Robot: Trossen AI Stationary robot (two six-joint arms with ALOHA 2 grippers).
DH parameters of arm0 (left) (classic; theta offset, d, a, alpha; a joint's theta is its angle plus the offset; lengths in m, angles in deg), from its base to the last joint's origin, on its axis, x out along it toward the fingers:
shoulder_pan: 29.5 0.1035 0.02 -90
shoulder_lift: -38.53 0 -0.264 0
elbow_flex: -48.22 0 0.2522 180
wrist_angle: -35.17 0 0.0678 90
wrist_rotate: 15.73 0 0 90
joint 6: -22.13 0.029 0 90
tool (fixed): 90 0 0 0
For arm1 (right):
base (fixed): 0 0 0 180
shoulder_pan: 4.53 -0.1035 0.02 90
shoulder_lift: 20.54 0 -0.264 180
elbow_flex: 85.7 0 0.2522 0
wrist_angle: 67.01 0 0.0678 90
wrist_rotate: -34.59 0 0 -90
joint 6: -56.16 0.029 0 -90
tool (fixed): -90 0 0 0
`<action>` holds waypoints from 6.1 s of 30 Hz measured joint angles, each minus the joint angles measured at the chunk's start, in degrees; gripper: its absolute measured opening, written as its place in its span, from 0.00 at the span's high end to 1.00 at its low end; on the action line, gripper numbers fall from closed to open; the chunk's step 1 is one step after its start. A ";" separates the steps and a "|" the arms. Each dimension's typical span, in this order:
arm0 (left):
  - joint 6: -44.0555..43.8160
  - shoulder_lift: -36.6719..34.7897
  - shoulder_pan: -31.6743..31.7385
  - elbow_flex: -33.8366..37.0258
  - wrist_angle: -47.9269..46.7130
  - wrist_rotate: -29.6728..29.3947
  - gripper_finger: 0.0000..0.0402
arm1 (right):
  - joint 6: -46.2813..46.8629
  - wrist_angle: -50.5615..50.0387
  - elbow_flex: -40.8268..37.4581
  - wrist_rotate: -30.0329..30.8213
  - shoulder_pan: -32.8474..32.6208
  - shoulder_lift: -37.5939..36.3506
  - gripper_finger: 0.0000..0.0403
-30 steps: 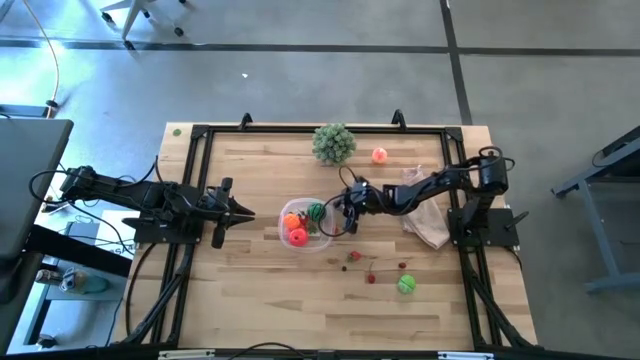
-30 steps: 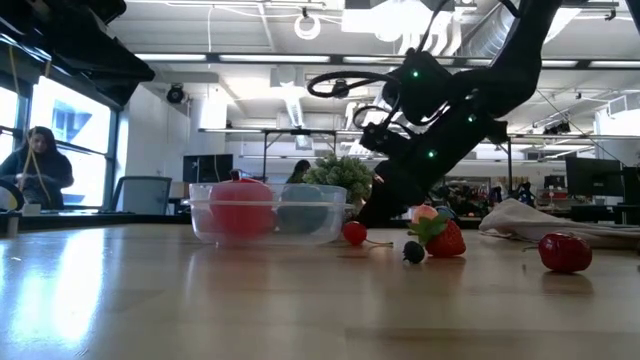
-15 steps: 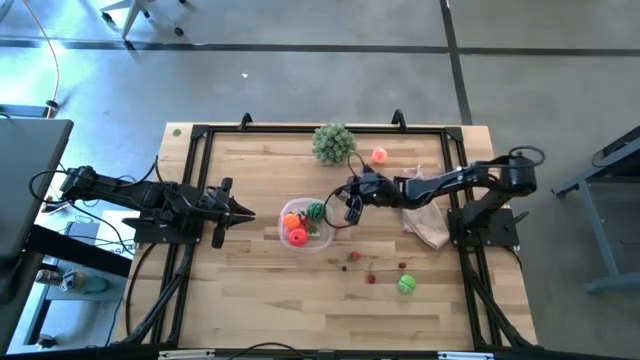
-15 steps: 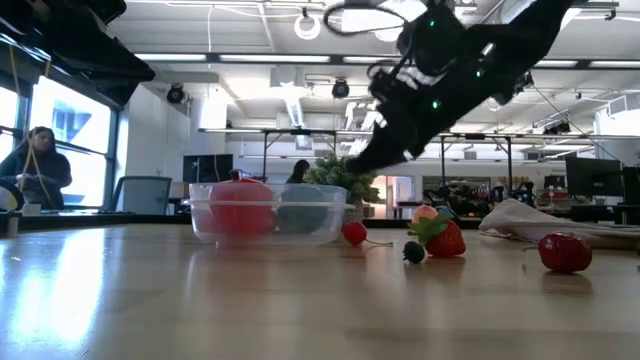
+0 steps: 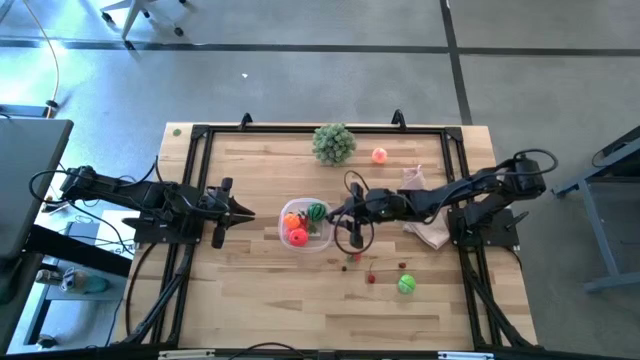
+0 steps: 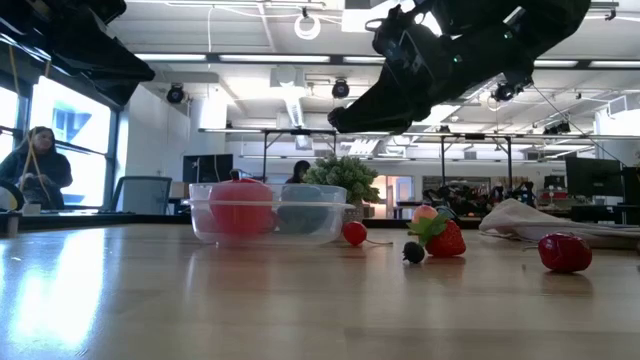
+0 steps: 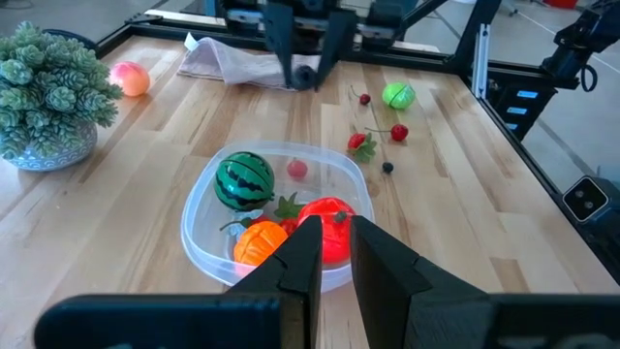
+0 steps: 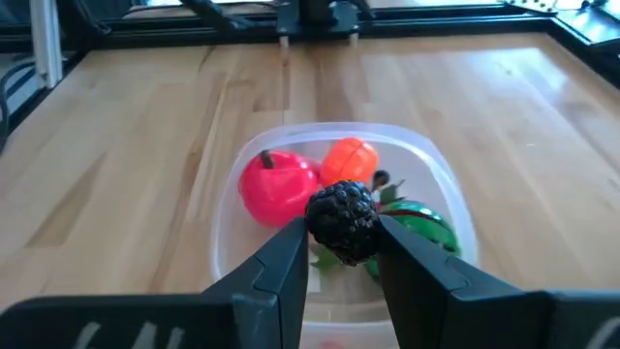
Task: Pick and placing Produce into tupperware
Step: Put the blackberry into the transparent bin, then put the top red cherry into the transparent bin
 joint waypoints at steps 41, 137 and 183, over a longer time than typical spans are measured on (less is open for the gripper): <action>0.00 0.00 -0.01 -0.01 -0.02 -0.01 0.88 | -2.99 -22.88 22.43 -2.47 -0.57 20.53 0.74; 0.00 -0.01 0.01 0.02 -0.02 0.00 0.88 | 14.92 -14.20 -21.63 22.04 -14.77 -31.32 0.64; 0.00 0.00 0.01 0.02 -0.02 0.00 0.88 | 4.65 -7.45 0.79 3.86 -3.55 13.24 0.51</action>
